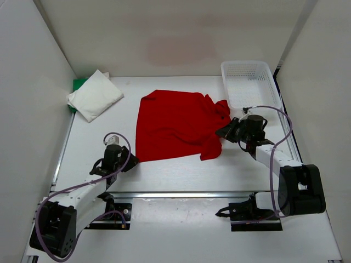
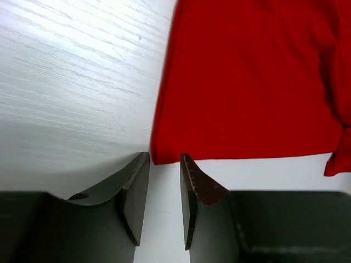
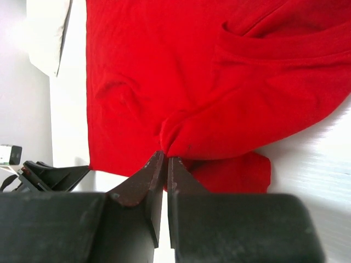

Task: Fold and stack the t-shirts
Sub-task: Flatten out the tshirt

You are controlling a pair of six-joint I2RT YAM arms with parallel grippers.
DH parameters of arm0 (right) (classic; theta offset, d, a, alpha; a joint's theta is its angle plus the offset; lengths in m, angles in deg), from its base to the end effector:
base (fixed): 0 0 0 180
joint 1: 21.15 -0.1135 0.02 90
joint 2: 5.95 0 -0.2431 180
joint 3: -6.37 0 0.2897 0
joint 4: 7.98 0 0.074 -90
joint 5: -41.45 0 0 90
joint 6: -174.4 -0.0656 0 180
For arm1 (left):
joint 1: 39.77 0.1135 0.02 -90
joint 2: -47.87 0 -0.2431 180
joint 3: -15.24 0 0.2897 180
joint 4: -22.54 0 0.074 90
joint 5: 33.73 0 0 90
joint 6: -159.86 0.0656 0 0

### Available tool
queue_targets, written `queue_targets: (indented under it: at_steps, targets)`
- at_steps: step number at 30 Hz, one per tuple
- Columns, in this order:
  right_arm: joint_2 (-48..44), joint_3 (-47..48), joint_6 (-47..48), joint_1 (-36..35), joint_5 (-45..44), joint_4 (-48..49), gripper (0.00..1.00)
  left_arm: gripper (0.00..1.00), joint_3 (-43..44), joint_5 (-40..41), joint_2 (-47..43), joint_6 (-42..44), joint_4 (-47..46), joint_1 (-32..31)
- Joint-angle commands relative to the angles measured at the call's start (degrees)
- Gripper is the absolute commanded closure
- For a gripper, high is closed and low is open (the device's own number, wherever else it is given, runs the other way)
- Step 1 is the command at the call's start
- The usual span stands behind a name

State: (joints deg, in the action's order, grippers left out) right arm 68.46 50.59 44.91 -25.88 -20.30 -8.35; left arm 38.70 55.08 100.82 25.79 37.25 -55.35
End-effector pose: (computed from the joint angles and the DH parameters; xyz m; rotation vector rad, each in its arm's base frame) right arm 0.3149 0.0572 0.1350 0.3499 2.1593 0.9700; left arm 0.2171 -0.0619 0.0676 -0.5818 2.3346 -0.5271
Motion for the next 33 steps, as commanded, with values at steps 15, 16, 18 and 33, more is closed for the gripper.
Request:
queue_targets:
  at_steps: [15, 16, 18, 33]
  targets:
    - [-0.76, -0.46, -1.56, -3.53, 0.84, 7.06, 1.00, 0.68, -2.10, 5.85, 3.65, -8.48, -7.15, -1.92]
    - [-0.76, -0.46, -1.56, -3.36, 0.93, 6.89, 1.00, 0.68, -2.02, 5.41, 4.78, -8.66, -8.12, -1.40]
    - [-0.85, -0.54, -1.30, -3.80, 0.76, 6.88, 1.00, 0.67, -2.10, 5.41, 6.02, -9.01, -9.70, -2.09]
    - [-8.03, -0.46, -5.95, -8.54, 9.37, 6.01, 1.00, 1.00, 6.85, -1.87, -5.12, -1.55, -0.76, 13.28]
